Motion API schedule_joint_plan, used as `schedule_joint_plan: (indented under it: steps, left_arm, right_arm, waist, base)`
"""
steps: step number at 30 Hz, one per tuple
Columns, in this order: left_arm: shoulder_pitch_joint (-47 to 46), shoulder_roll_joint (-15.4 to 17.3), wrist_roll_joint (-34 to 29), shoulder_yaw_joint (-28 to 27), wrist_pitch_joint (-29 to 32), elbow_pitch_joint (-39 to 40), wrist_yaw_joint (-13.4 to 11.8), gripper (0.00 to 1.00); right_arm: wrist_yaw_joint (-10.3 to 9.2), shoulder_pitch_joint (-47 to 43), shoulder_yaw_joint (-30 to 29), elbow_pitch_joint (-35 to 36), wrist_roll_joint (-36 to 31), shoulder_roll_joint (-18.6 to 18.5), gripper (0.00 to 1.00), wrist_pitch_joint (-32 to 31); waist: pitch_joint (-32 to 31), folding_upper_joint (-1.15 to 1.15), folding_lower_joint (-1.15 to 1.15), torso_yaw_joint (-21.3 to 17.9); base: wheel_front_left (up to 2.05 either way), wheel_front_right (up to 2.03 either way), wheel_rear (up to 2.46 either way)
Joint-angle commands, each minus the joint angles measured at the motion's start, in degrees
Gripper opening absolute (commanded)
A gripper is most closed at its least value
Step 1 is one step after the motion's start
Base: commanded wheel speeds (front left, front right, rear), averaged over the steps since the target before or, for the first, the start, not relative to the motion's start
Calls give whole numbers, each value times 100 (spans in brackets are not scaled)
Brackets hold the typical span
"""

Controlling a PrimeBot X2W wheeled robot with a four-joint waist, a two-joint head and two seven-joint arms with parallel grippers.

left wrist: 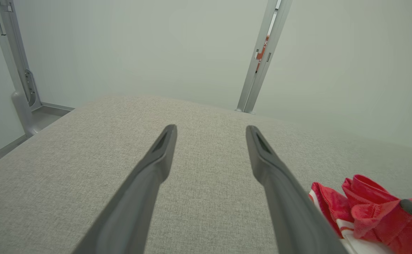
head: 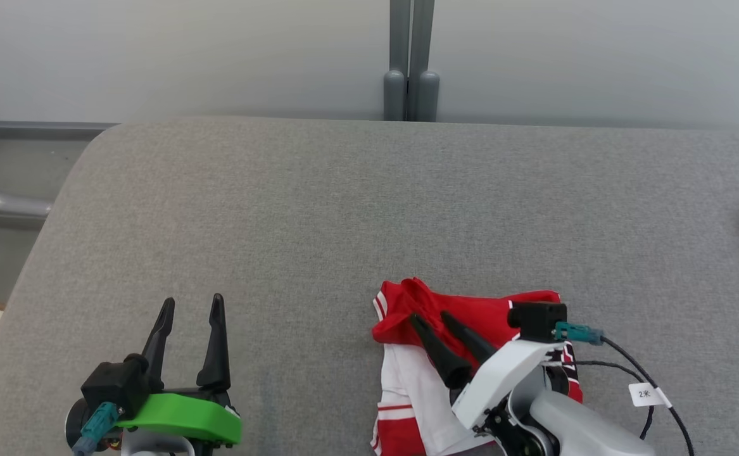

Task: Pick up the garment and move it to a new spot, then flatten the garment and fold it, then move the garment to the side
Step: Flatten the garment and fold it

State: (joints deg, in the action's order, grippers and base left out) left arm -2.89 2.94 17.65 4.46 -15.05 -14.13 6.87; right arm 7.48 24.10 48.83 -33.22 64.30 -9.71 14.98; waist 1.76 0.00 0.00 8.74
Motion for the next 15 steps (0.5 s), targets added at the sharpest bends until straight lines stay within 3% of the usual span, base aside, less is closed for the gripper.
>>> schedule_joint_plan:
  steps: [1,7,15]
  left_arm:
    - [8,0,-15,-23,-14,-6,17,100]
    - [136,1,14,-136,-14,66,-14,100]
    - [256,3,110,-289,-14,297,-115,100]
  right_arm:
    - [3,14,-50,170,58,-106,100,17]
    - [3,-277,-651,1148,-212,-603,100,17]
    - [3,-901,-2324,1966,-1153,-1224,100,19]
  waist:
    - [-106,0,0,-140]
    - [-239,0,0,-501]
    - [-317,0,0,-1001]
  base:
    - [0,0,0]
    - [0,0,0]
    - [0,0,0]
